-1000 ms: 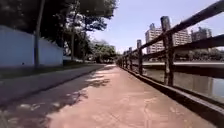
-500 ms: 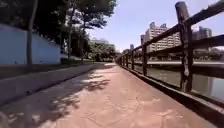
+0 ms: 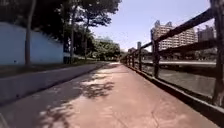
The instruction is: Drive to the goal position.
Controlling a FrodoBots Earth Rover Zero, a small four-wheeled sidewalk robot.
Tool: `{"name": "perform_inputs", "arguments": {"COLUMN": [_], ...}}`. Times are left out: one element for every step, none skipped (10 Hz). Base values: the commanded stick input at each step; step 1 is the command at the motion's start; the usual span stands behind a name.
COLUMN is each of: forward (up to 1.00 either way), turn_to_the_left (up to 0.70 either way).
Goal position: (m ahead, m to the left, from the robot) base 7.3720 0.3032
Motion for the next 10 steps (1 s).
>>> {"name": "perform_inputs", "arguments": {"forward": [1.0,1.0,1.0,1.0,1.0,1.0,1.0,1.0,1.0,1.0], "turn_to_the_left": [0.01,0.01,0.01,0.01,0.01,0.01,0.01,0.01,0.01,0.01]}}
